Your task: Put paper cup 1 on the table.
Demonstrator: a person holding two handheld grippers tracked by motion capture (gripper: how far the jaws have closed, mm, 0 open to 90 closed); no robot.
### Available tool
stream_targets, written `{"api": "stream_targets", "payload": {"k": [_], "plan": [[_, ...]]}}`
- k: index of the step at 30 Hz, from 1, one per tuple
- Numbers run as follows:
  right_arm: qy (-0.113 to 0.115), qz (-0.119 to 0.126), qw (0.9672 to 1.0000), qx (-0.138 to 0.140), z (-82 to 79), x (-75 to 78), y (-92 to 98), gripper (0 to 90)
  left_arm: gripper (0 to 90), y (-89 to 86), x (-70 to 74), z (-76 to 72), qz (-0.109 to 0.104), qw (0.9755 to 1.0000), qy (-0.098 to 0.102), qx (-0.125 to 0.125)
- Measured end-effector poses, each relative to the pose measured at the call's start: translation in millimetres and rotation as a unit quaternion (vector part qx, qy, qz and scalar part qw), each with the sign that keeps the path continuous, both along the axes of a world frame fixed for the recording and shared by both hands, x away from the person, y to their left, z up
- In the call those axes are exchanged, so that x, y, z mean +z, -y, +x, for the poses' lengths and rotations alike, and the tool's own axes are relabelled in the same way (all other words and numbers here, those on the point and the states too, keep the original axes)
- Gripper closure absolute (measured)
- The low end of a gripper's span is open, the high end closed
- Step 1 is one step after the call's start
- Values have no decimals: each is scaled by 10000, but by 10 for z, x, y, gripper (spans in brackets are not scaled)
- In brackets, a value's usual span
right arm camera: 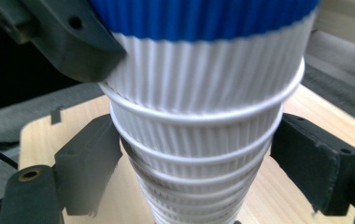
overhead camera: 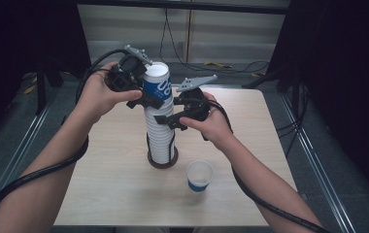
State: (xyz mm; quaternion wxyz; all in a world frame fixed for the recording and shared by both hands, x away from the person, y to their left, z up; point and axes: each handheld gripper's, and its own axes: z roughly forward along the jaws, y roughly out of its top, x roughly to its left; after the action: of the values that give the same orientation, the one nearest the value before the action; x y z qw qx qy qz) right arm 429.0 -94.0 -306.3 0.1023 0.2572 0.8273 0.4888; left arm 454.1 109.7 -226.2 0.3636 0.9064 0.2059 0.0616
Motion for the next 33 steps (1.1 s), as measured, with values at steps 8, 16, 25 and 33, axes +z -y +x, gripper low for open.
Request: {"api": "stream_targets", "payload": {"k": [8,16,25,33], "plan": [[-20,31,10000,25,7,-9,9,158,209,-44,123,-8,-190,9998,24,-6],[-13,15,10000,15,-10,-9,24,167,208,-57,120,-1,-153,9999,-12,34],[-14,36,10000,31,-11,-30,36,167,208,-69,197,-12,-207,9997,37,121],[19,-51,10000,45,-25,-58,45,168,208,-73,248,-10,-216,9997,13,152]]}}
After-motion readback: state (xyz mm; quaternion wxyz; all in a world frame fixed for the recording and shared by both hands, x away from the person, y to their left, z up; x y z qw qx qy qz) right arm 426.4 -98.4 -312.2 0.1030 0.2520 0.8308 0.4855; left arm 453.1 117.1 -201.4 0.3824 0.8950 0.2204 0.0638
